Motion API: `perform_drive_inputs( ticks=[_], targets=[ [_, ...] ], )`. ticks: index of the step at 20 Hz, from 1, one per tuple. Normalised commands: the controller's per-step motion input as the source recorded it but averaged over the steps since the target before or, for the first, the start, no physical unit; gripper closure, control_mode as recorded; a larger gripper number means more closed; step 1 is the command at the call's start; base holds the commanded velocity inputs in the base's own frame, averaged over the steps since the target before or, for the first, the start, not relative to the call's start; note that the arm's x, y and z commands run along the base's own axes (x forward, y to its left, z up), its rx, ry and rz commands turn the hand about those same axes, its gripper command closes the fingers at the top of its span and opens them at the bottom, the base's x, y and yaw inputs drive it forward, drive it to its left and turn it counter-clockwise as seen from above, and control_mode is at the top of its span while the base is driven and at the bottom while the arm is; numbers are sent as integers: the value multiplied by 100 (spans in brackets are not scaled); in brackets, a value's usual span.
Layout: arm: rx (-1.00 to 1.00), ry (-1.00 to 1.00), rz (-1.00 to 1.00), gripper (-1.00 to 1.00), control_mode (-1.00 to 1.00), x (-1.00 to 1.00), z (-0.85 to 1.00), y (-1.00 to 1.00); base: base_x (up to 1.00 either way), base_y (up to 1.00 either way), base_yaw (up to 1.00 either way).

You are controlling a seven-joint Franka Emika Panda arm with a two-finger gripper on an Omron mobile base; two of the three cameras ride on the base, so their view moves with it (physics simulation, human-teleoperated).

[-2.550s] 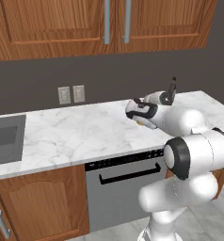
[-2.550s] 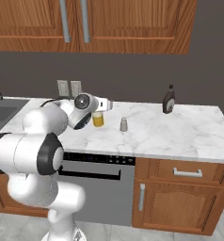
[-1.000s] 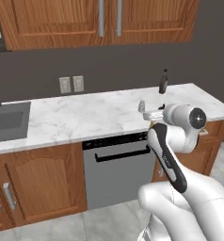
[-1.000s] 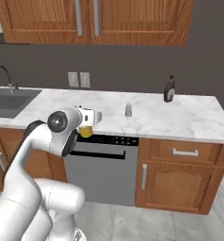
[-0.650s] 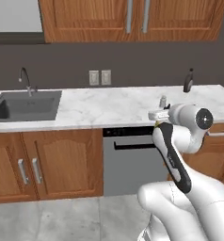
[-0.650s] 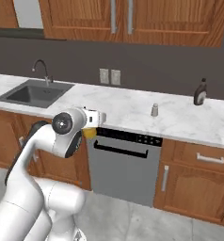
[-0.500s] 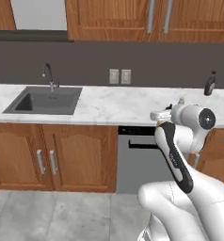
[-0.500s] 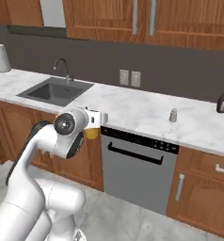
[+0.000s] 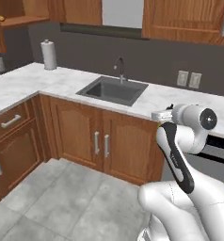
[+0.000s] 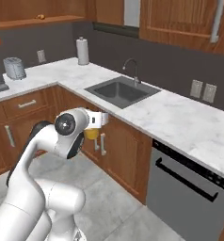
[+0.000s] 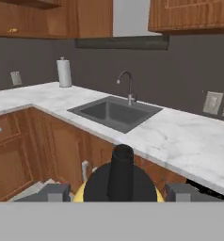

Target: Pick the shaker and mustard from the counter and place them in the cabinet.

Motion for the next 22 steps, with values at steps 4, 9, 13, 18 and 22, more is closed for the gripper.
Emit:
perform_drive_inputs(
  ticks=[4,9,13,18,22],
  targets=[
    [0,0,0,100,100,0,0,0,0,0,63],
    [0,0,0,100,100,0,0,0,0,0,60],
    [0,0,0,100,100,0,0,0,0,-18,52],
    [0,0,0,100,100,0,0,0,18,-46,37],
    [0,0,0,100,100,0,0,0,19,-58,33]
  ],
)
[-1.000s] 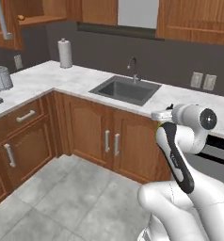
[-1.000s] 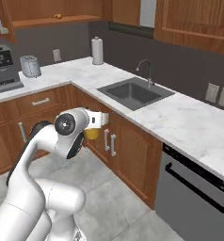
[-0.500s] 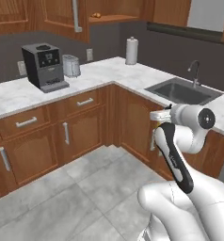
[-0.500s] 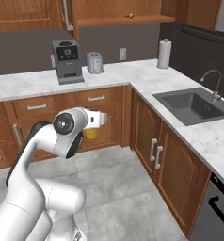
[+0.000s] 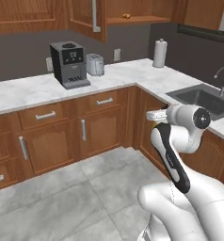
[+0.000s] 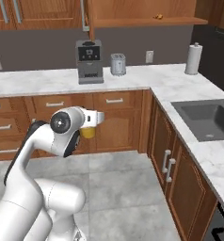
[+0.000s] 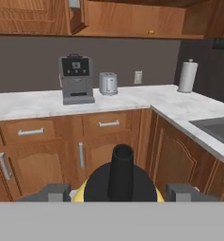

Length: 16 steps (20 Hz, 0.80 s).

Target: Pick the shaker and mustard from the counter and place them in the cabinet.

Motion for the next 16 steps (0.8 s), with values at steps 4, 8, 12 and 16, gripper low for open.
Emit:
perform_drive_inputs(
  ticks=[4,8,12,16],
  targets=[
    [0,0,0,100,100,0,0,0,1,-52,25],
    [0,0,0,100,100,0,0,0,0,-53,23],
    [0,0,0,100,100,0,0,0,0,-59,23],
    [0,0,0,100,100,0,0,0,1,-59,23]
  ],
)
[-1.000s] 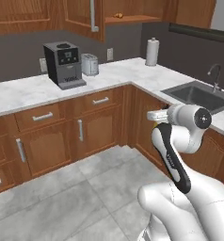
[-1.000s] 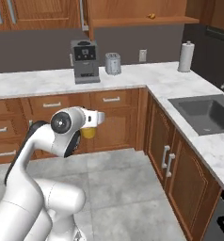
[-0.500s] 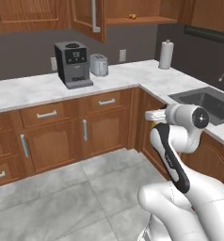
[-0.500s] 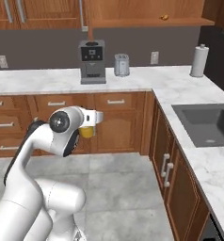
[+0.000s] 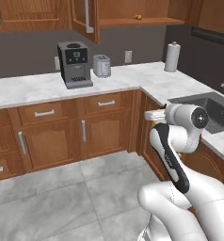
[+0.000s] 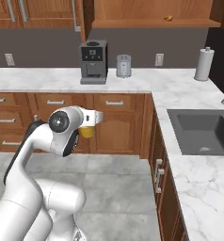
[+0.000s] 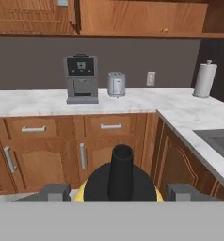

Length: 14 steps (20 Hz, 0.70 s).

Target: Pick the shaker and mustard from the counter and place them in the cabinet.

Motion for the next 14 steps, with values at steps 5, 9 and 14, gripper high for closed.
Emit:
perform_drive_inputs(
  ticks=[5,9,14],
  targets=[
    [0,0,0,100,100,0,0,0,4,-51,24],
    [0,0,0,100,100,0,0,0,35,-42,18],
    [0,0,0,100,100,0,0,0,49,-42,13]
  ],
)
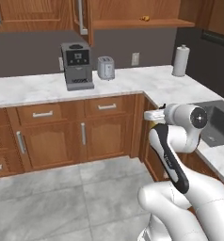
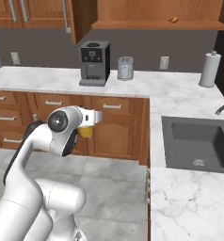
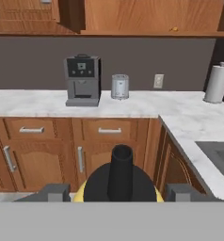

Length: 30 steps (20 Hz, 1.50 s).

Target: Pick the shaker and mustard from the counter and place them in the cabinet.

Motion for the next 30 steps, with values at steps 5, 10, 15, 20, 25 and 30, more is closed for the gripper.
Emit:
perform_drive_inputs(
  ticks=[5,10,15,20,25,30],
  targets=[
    [0,0,0,100,100,0,0,0,48,-40,11],
    [0,0,0,100,100,0,0,0,50,-27,9],
    [0,0,0,100,100,0,0,0,55,-18,7],
    [0,0,0,100,100,0,0,0,51,-21,6],
    [0,0,0,100,100,0,0,0,46,-29,6],
    [0,0,0,100,100,0,0,0,43,-33,6]
  ],
)
